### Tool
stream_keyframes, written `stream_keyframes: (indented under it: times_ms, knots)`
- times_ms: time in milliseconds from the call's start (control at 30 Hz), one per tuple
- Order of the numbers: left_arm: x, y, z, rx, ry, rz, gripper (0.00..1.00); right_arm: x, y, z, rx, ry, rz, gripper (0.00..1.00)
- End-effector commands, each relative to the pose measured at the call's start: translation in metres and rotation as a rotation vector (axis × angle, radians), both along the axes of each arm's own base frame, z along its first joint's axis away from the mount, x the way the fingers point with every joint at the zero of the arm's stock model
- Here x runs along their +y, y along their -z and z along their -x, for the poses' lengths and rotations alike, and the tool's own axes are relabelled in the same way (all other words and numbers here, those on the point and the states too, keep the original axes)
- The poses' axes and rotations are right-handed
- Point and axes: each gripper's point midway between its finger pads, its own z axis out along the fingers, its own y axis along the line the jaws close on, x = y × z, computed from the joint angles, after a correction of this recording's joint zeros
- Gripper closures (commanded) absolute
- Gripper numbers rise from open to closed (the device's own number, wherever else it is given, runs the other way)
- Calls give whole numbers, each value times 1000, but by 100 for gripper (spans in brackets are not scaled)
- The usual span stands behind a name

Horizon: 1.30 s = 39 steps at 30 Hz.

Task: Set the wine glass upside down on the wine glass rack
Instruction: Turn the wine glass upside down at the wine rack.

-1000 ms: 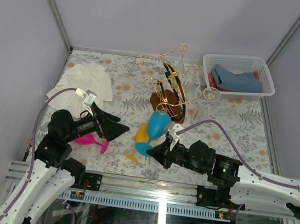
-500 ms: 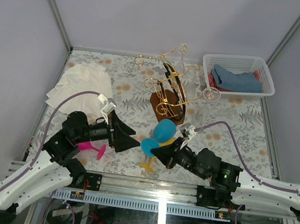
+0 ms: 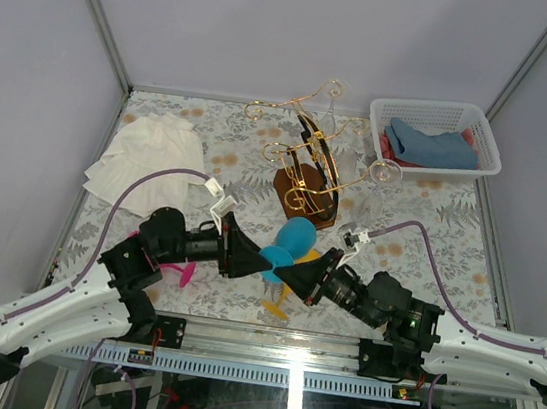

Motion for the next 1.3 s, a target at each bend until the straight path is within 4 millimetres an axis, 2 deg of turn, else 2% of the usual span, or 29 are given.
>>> stream_keyframes:
  times_ms: [0, 100, 133, 200, 300, 367, 467, 567, 733, 767, 800, 833, 1033, 1267]
  knots:
    - [-2, -27, -9, -79, -43, 90, 75, -2, -27, -4, 6, 26, -107, 100]
    - [-2, -30, -9, -71, -45, 97, 95, -3, -27, -4, 6, 27, -109, 100]
    - [-2, -31, -8, -66, -44, 99, 99, -3, -28, -4, 5, 26, -111, 97]
    - [-2, -30, -9, -55, -48, 99, 100, -4, -30, -3, -6, 23, -108, 83]
    - [0, -28, -11, -35, -67, 82, 100, -8, -31, -2, -67, 11, -54, 55]
    - [2, -28, -13, -19, -88, 65, 100, -12, -28, 1, -137, -12, 19, 46]
    - [5, -26, -13, 10, -104, 40, 100, -21, -12, 5, -296, -61, 151, 39]
    - [8, -29, -12, 39, -117, 50, 100, -33, 3, 3, -430, -70, 225, 35]
    - [10, -43, -8, 104, -130, 118, 100, -48, 3, -5, -702, 7, 171, 31]
    - [10, -47, -8, 120, -133, 137, 100, -51, -10, -6, -761, 38, 124, 31]
    - [9, -50, -8, 138, -137, 154, 100, -51, -9, -6, -810, 56, 101, 32]
    - [9, -53, -7, 155, -138, 177, 100, -53, -22, -6, -866, 86, 51, 32]
    - [7, -70, -7, 220, -131, 290, 100, -36, -38, -11, -1030, 134, 38, 35]
    - [7, -74, -12, 268, -161, 325, 100, -23, -49, -29, -1107, 244, 61, 40]
